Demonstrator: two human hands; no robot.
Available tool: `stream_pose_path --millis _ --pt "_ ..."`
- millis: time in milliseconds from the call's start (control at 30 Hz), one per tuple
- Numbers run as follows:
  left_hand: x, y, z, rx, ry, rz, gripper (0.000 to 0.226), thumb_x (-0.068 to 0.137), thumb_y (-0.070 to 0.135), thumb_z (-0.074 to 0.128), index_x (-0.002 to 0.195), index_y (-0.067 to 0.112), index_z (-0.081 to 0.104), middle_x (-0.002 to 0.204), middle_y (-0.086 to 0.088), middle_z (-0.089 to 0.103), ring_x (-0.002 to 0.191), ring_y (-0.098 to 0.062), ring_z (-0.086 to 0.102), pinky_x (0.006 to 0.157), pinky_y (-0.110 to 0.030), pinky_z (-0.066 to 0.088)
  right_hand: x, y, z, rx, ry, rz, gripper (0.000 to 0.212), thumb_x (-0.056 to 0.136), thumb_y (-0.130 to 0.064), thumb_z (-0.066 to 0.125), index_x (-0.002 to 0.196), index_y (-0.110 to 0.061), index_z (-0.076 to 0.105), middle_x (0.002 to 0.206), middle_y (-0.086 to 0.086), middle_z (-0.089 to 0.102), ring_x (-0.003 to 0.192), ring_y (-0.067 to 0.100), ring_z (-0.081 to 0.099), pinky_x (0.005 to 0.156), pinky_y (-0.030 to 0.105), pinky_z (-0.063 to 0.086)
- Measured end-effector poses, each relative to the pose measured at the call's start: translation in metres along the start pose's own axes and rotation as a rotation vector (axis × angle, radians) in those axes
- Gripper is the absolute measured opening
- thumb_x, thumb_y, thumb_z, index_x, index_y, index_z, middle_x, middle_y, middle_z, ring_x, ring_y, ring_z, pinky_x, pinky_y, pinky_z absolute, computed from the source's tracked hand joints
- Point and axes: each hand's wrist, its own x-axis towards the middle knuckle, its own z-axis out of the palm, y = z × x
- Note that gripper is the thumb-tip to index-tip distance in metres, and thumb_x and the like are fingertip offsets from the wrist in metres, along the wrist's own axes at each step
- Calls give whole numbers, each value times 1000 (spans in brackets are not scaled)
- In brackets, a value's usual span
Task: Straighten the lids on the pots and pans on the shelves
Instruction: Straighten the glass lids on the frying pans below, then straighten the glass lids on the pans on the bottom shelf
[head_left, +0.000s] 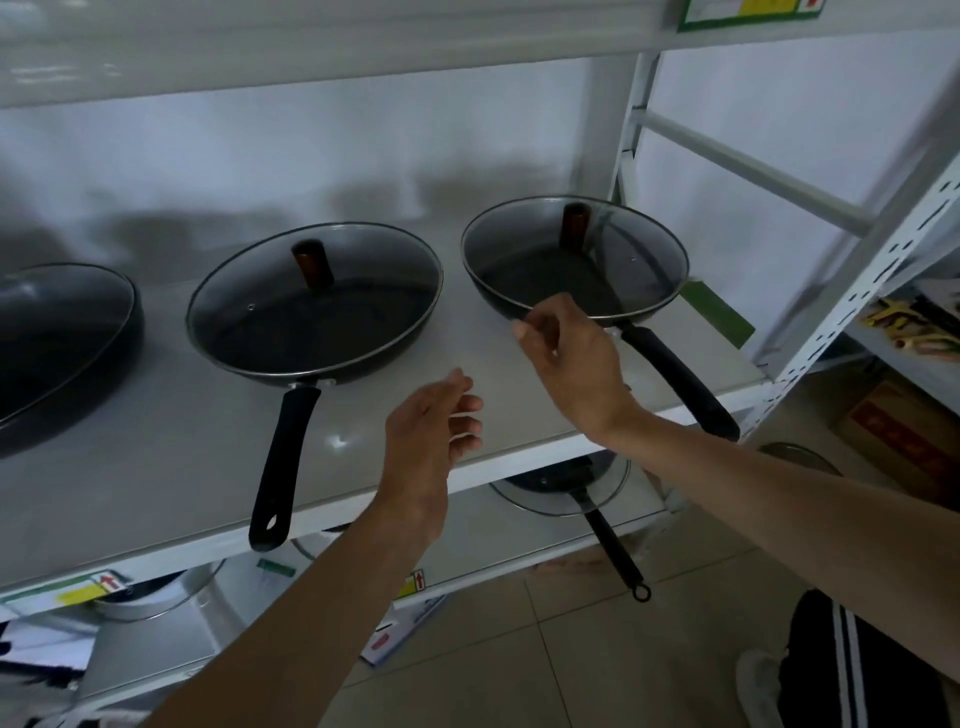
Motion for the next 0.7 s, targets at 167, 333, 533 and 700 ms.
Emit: stream_pose_path --millis 167,333,533,700 --pt "-37 -32 -16 48 -21 -48 22 89 34 63 90 14 73 74 0 72 61 -8 63 58 -22 53 -49 -5 -15 71 -89 -10 28 96 -38 53 100 -11 57 62 -10 45 56 5 46 58 26 46" --pt "-59 -82 -42 110 -15 -143 17 88 25 65 87 10 73 70 -3 70 54 -8 60 50 -20 50 -106 8 -20 101 -183 -20 24 95 -35 54 97 -11 57 59 -9 47 52 4 46 52 20 41" --pt "-55 -146 -79 229 44 -193 14 86 27 70 85 13 71 71 1 72 58 -7 62 64 -31 51 -175 47 13 62 -356 7 32 94 -51 40 91 -22 54 59 -16 47 52 0 52 46 9 36" --pt "-35 -185 -99 244 97 -190 15 86 26 71 87 11 71 75 -3 72 57 -8 61 58 -27 49 -200 82 59 103 -426 196 37 89 -61 37 93 -27 52 77 -15 57 67 -11 62 44 8 45"
